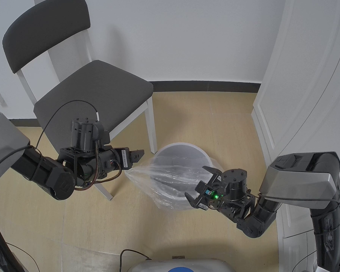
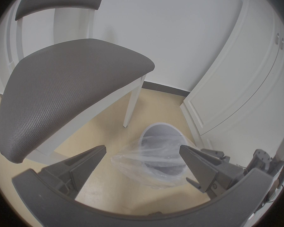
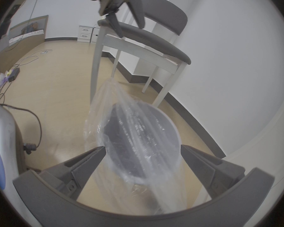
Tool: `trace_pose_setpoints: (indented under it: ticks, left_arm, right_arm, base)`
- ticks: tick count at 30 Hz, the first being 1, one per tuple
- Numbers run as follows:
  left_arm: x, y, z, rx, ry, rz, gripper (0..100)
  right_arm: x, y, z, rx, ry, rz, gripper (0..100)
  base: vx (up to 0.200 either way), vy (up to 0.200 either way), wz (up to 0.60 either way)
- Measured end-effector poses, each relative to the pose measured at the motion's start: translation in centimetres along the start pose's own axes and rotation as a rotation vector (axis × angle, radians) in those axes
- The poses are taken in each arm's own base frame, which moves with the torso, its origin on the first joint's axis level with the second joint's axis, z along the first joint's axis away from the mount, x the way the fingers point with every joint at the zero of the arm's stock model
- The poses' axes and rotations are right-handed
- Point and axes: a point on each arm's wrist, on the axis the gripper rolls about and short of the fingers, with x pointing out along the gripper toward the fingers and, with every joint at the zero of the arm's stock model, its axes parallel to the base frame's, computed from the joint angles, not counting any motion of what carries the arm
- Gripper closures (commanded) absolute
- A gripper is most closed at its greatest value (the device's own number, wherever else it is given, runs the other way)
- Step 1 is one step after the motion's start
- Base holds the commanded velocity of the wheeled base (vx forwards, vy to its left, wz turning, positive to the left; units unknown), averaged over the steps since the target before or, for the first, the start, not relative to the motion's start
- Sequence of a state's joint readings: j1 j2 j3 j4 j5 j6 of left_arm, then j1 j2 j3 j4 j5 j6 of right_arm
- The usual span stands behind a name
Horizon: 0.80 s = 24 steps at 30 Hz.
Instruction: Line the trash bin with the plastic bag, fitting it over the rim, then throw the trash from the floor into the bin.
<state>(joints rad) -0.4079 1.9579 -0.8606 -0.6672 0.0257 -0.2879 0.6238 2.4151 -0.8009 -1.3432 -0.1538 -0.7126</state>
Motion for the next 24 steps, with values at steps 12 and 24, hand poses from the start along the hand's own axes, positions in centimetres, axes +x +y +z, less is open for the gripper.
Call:
trace_pose_setpoints:
  ticks: [12,24]
  left_arm:
    - [0.0,0.0,0.0,0.000,-0.002,0.000,0]
    - [0.0,0.3,0.3,-0.005,-0.009,0.006,0]
  right_arm:
    - [3.0,-2.3,0.7,0.056,-0.007,-0.064,0]
    - [4.0,-1.9,-1.5,0.070,0.057,-0.047,0]
  base:
    - [0.000,0.000,0.00]
    - [0.000,0.000,0.00]
